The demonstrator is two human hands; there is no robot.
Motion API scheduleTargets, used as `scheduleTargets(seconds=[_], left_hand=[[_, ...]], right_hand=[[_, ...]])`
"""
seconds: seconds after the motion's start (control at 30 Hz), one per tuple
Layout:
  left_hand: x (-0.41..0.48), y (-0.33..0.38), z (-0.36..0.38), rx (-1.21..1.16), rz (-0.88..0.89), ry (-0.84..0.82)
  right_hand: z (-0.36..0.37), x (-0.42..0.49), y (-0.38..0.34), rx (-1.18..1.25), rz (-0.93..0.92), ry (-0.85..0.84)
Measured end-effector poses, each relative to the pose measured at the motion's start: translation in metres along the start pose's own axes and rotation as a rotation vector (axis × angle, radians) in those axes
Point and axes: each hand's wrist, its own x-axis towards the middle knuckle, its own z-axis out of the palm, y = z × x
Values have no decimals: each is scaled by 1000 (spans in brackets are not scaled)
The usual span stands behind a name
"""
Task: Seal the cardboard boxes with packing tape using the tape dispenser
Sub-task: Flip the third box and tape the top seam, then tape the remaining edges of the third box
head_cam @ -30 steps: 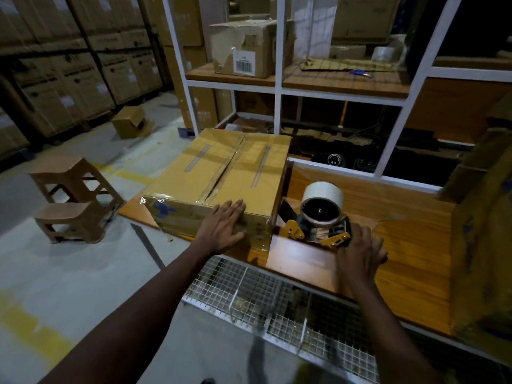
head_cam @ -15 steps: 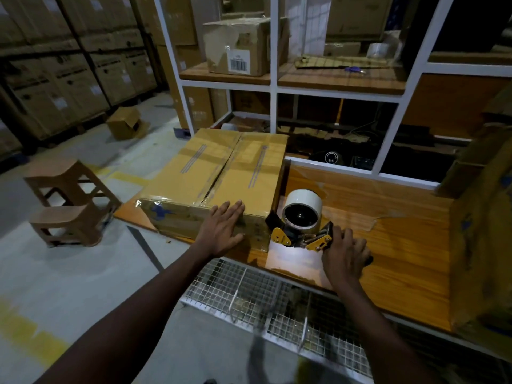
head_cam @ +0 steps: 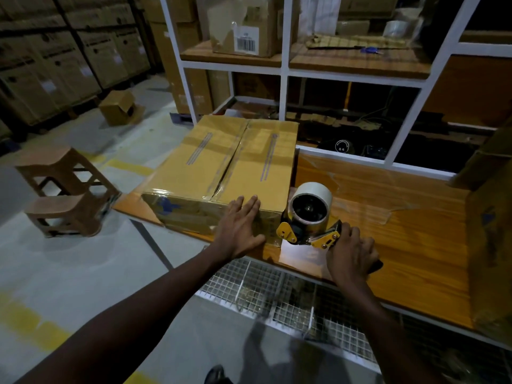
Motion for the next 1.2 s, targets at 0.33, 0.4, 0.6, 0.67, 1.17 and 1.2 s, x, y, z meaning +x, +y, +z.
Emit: scheduleTargets(seconds=[0.33,0.4,0.6,0.67,1.17,1.2], left_hand=[[4,-6,2,16,-9,-23],[4,-7,1,21,-3,-32],[1,-7,-3,-14,2,7],[0,-8,-3,-16,5,30],[8,-18,-17,-41,12,37],[7,-23,-19,-60,14,49]], right_hand=[[9,-19,-17,262,257,-240],[12,-28,-16,285,254,-192],[19,-48,-9,254,205,-141],[26,-58,3,194,166,-145],[-19,8,20,334,274,105],[-27,14,11,316,263,126]])
